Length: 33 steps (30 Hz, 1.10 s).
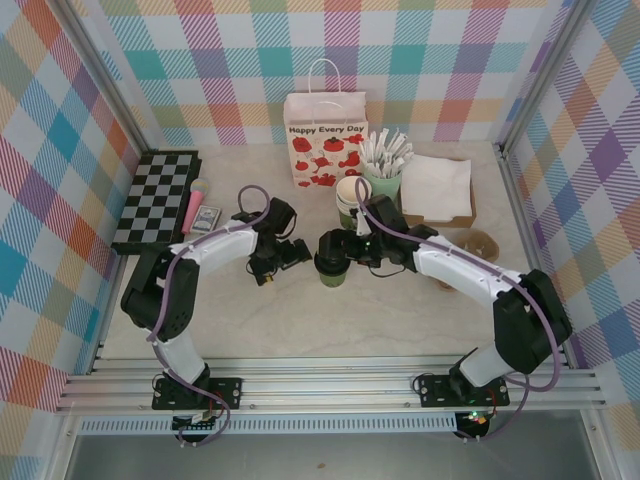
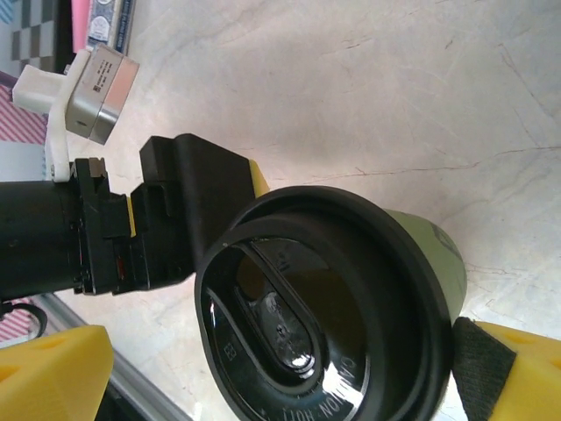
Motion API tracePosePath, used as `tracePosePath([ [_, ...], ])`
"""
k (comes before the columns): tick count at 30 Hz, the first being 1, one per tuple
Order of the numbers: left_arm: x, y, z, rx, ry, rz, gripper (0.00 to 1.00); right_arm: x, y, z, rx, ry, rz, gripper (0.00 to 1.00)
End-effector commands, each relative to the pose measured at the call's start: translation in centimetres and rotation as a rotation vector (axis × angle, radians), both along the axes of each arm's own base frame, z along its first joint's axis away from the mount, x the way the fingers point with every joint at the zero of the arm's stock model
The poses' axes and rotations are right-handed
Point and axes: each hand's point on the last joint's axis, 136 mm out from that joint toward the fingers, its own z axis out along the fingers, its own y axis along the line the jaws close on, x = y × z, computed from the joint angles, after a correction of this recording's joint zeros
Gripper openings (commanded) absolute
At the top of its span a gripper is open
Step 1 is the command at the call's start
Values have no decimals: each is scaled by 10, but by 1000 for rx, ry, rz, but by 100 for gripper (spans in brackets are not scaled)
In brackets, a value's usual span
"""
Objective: Pack the takeout coffee
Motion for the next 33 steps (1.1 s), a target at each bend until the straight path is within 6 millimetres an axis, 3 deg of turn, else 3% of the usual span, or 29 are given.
tracePosePath([
  [1, 3, -12, 2, -28, 1, -5, 100, 2, -5, -7, -131, -39, 9, 100],
  [6, 3, -14, -2, -26, 13, -9, 100, 2, -5, -12, -235, -72, 16, 100],
  [21, 0, -19, -8, -29, 29, -25, 100, 3, 8, -31, -266, -10, 22, 100],
  [28, -2, -22, -9, -37, 37, -34, 100, 0, 9, -36, -251, 9, 20, 85],
  [33, 0, -28, -3, -47, 29, -54, 100, -3, 7, -34, -245, 2, 29, 83],
])
